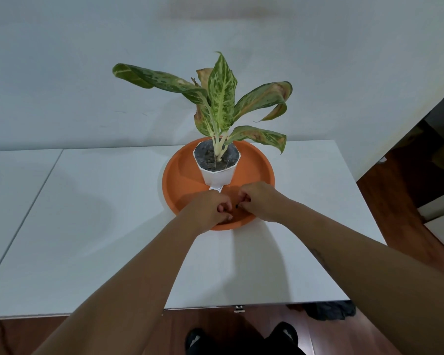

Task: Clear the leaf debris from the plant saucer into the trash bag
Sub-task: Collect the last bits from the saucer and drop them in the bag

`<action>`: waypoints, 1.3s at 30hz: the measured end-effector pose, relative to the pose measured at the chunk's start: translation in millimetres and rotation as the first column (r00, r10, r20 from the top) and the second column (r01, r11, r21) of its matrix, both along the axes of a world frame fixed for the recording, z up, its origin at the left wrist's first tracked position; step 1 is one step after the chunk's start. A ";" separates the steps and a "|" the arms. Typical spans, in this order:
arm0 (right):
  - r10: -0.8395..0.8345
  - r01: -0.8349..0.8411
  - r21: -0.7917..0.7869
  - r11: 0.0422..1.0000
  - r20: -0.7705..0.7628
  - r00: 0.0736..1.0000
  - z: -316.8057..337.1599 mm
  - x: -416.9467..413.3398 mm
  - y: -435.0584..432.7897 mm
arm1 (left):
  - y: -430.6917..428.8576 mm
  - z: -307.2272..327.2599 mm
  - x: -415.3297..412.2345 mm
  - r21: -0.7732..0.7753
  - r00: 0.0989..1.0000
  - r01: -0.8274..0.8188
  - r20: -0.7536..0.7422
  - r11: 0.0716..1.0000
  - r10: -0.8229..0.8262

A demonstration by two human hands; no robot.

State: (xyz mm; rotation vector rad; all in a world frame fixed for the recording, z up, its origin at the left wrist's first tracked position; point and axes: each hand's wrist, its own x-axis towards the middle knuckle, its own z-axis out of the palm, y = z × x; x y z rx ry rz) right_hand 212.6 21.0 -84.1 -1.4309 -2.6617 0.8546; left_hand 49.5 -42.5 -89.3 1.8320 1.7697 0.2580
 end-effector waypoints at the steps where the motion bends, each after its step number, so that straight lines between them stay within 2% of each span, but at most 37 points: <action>1: -0.005 0.005 -0.004 1.000 -0.003 1.000 -0.6 -0.1 0.1 | -0.3 0.1 0.9 0.003 1.000 0.006 -0.006 1.000 -0.006; 8: -0.004 0.004 -0.018 1.000 -0.005 1.000 0.1 -0.5 1.1 | -0.2 4.5 -11.0 -0.016 0.999 -0.038 0.027 0.999 0.039; 13: 0.011 -0.010 -0.030 0.999 0.009 1.000 0.9 -2.7 0.4 | 3.4 -0.8 -11.2 0.005 0.999 -0.028 -0.025 1.000 0.028; 22: 0.013 -0.013 -0.028 1.000 -0.005 1.000 -2.8 -2.9 -0.4 | 4.7 0.6 -12.2 0.023 0.996 -0.058 0.067 0.998 0.056; 29: 0.012 -0.012 -0.044 0.999 0.008 1.000 -0.2 -10.1 -4.7 | 7.1 2.6 -14.7 -0.030 0.996 -0.079 0.038 0.996 0.080; 35: 0.088 -0.085 -0.074 0.994 0.033 0.996 5.0 -19.3 -10.2 | 5.0 3.9 -28.9 -0.110 0.996 -0.042 0.079 0.993 0.051; 39: 0.150 -0.145 -0.059 0.988 0.091 0.985 9.3 -27.7 -15.5 | 5.8 1.3 -24.9 -0.107 1.000 -0.011 0.016 0.994 0.013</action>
